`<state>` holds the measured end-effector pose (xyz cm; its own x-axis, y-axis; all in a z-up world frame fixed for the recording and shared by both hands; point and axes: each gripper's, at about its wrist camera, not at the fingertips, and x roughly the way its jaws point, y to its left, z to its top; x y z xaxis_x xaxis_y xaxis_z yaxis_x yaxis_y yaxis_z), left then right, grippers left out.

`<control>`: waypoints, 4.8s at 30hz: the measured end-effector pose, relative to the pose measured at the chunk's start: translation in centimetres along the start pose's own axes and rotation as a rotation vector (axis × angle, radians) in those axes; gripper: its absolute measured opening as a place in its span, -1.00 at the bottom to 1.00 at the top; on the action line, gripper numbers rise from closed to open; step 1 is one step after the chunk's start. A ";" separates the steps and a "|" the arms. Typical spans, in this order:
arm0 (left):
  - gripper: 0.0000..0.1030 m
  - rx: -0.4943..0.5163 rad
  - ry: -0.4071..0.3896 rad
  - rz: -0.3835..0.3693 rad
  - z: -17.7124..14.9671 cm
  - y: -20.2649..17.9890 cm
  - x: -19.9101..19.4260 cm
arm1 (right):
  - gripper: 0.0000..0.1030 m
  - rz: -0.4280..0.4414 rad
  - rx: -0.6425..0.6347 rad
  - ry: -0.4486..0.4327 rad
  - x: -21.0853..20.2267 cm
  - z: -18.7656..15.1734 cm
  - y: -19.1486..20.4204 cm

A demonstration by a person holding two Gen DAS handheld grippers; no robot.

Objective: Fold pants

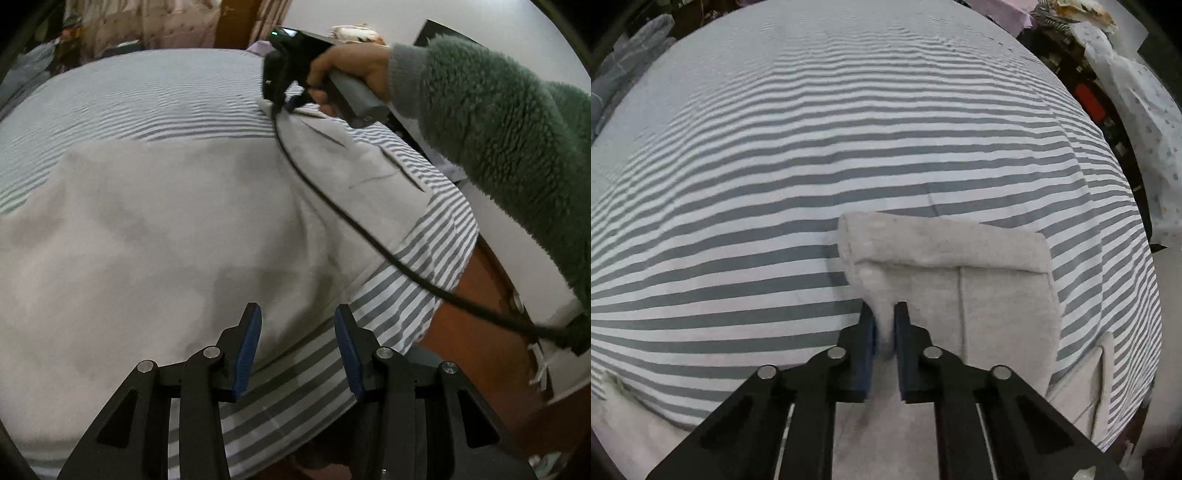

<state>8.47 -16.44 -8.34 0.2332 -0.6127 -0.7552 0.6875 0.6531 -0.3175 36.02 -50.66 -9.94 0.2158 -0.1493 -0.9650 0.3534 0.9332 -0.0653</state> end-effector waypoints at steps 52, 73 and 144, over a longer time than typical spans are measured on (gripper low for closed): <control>-0.87 0.305 0.069 0.109 -1.9 -7.6 4.8 | -0.52 0.303 0.703 -0.183 -2.7 -25.1 -29.2; -0.78 -0.249 -0.040 0.316 0.0 9.1 -1.0 | -0.27 0.351 0.435 -0.343 -9.7 -19.7 -21.4; -0.78 -0.380 -0.132 0.167 -5.4 11.9 -3.6 | -1.00 0.793 -0.361 0.094 0.1 -6.3 21.6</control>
<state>12.09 -4.10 -12.46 0.4226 -0.5206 -0.7418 0.3368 0.8501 -0.4048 37.94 -28.47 -13.01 0.1944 0.6003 -0.7758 -0.1821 0.7992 0.5728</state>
